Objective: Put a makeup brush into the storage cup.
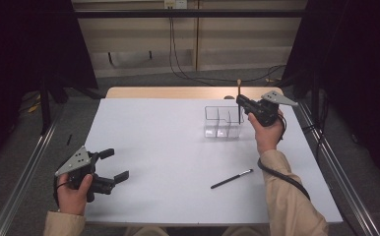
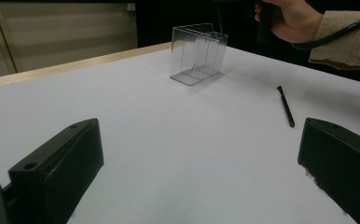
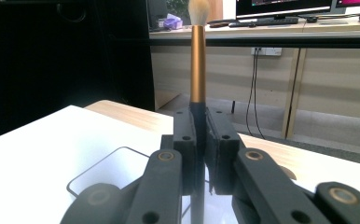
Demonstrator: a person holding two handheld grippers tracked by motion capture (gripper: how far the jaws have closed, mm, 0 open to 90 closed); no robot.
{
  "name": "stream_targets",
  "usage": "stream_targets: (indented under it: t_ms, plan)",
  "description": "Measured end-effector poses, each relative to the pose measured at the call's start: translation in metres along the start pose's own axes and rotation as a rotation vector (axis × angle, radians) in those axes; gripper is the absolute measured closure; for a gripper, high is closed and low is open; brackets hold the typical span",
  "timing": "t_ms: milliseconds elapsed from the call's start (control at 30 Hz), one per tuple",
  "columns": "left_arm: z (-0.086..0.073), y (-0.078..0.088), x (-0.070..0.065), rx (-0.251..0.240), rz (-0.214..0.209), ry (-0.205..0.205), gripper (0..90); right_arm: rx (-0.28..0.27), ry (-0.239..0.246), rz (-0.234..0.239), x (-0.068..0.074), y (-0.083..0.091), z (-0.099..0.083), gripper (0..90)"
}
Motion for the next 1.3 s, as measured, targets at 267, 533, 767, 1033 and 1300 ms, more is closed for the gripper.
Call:
stream_targets:
  t_ms: [267,533,767,1033,1300]
  plan:
    - [0.0,0.0,0.0,0.0,0.001,-0.001,0.0,0.001,0.0,0.001,0.001,0.001,-0.001,84.0]
    - [0.0,0.0,0.0,0.001,0.0,-0.002,0.0,0.004,0.0,0.004,0.0,0.001,-0.004,83.9]
    - [0.001,0.0,-0.001,0.0,0.001,-0.005,0.0,0.009,0.0,0.004,0.0,0.002,-0.009,83.9]
    - [0.001,-0.001,-0.001,0.002,0.002,-0.004,0.0,0.019,0.0,0.002,0.0,0.005,-0.012,83.9]
    - [0.001,-0.001,-0.001,0.001,-0.001,-0.004,0.0,0.018,-0.013,0.005,-0.001,0.008,-0.014,78.9]
Point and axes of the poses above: each handheld gripper's, and its own axes: y roughly backward along the jaws, z roughly out of its top, x roughly to its left, the point moved 3 cm from there along -y, roughly forward along the jaws, and after that the axes turned 10 degrees about x, right-handed, at the moved point
